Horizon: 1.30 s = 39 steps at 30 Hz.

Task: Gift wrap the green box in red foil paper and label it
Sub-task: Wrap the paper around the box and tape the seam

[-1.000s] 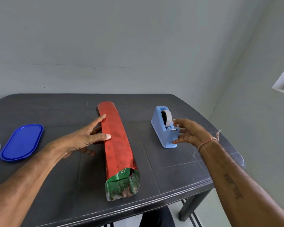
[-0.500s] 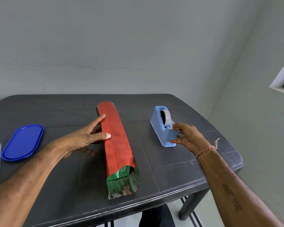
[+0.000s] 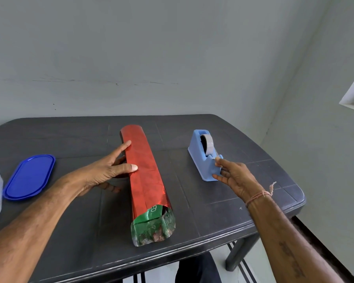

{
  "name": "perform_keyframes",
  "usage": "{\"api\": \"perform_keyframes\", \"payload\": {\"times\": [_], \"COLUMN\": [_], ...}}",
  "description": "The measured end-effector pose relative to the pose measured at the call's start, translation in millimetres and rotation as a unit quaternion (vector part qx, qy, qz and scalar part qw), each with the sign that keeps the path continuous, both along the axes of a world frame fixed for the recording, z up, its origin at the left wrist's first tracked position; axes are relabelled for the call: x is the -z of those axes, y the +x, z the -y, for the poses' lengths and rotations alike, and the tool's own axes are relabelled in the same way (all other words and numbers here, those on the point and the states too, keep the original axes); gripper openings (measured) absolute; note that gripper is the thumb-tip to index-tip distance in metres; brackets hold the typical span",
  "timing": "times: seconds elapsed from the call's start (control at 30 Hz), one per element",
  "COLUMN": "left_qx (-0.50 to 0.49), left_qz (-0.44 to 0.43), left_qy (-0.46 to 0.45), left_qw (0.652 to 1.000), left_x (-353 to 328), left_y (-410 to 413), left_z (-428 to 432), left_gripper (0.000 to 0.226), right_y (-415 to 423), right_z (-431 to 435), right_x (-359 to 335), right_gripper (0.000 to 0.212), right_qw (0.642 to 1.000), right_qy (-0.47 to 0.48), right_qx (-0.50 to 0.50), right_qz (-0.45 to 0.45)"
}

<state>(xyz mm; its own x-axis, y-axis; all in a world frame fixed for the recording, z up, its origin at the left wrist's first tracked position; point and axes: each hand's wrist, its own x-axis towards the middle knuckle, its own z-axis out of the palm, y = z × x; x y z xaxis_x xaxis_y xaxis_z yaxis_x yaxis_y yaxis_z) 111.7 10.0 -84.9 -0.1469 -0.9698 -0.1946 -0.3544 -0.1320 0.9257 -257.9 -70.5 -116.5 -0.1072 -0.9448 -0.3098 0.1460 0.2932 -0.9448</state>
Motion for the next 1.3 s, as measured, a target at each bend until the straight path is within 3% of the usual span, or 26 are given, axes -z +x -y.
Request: {"api": "perform_keyframes", "payload": {"times": [0.23,0.4,0.53,0.63,0.77,0.93,1.17,1.3], "left_qx": [-0.019,-0.019,0.001,-0.004,-0.005,-0.028,-0.005,-0.006], "left_qz": [0.015,0.015,0.003,-0.019,-0.021,-0.02,-0.03,-0.028], "left_qy": [0.017,0.017,0.019,0.025,0.025,0.029,0.03,0.029], "left_qw": [1.0,1.0,1.0,0.999,0.999,0.999,0.999,0.999], "left_x": [-7,-9,-12,-14,-16,-10,-7,-5], "left_y": [-6,-7,-6,-8,-12,-9,-4,-1], "left_z": [-5,-6,-8,-9,-11,-7,-5,-4], "left_gripper": [0.099,0.103,0.139,0.133,0.141,0.101,0.126,0.106], "right_y": [5,13,16,18,20,22,26,26], "right_z": [-15,-20,-24,-23,-17,-13,-19,-33], "right_x": [17,23,29,32,36,37,37,43], "right_gripper": [0.026,0.019,0.018,0.017,0.019,0.021,0.01,0.021], "right_qw": [0.998,0.995,0.992,0.99,0.99,0.99,0.99,0.991], "right_qy": [-0.034,-0.054,-0.075,-0.082,-0.084,-0.076,-0.053,-0.051], "right_qx": [0.03,0.055,0.064,0.076,0.093,0.107,0.127,0.124], "right_qz": [0.032,0.061,0.079,0.081,0.06,0.049,0.018,-0.023]}}
